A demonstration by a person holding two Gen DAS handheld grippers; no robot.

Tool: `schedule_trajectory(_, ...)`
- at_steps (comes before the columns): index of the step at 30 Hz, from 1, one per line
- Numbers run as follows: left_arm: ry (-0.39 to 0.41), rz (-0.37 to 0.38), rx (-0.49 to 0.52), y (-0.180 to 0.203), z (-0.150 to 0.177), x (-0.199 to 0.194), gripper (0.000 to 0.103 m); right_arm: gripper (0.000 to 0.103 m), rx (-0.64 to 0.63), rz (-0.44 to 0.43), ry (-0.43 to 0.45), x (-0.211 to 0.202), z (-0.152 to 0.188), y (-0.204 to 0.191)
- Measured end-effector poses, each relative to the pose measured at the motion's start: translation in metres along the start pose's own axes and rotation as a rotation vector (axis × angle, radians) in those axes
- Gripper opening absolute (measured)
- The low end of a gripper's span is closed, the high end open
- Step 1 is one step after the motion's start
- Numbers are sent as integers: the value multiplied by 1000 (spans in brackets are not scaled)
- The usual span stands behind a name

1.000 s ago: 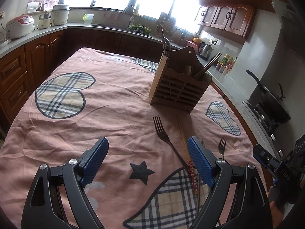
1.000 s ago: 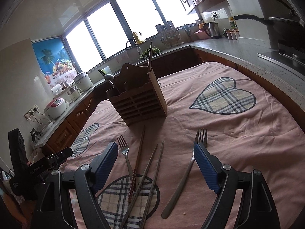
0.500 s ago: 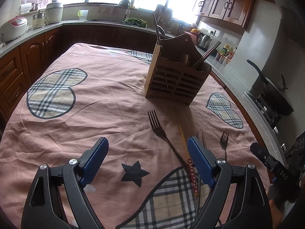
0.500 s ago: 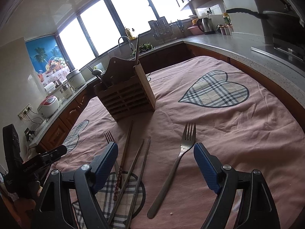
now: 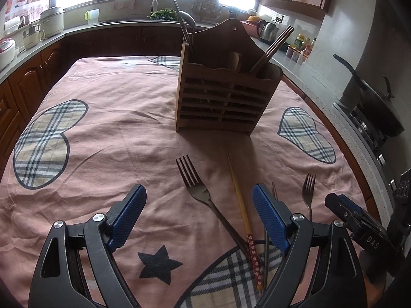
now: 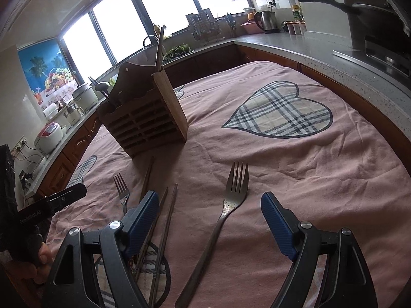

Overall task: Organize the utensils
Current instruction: 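Close the left tool on a wooden chopstick while the right tool grasps a metal fork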

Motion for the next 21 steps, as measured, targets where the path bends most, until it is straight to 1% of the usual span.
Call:
schedule_trajectory(7,-47,-15,29,10,-21,31,87,81,21,53,-24,24,-12,10)
schedule_trajectory(9,-62,-18,44,15,-26,42,87,71,27,69,-36,31,-16,14)
schedule_trajectory(15,-112,-39,116,34,-36,78,86,55,59,95,-81,51,-21,27)
schedule_trajectory(17,-135,-54,140,39,-36,90,80,51,58,101,-92,55,-21,28)
schedule_trajectory(20,-171,-65,158,43,-34,106,68,48,50,109,-103,61,-20,28)
schedule_trajectory(21,-179,-68,161,43,-33,110,62,47,42,115,-102,62,-21,27)
Point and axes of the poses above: each gripper's, at about its wrist camera, not at the fingertips, and x roughly the way its jaws point, y to its right, z to its underside, the point moved 5 cm from there along x, roughly the way its jaws point, and after that the axes turned 3 degrees about -y, right-handed, at the moved point
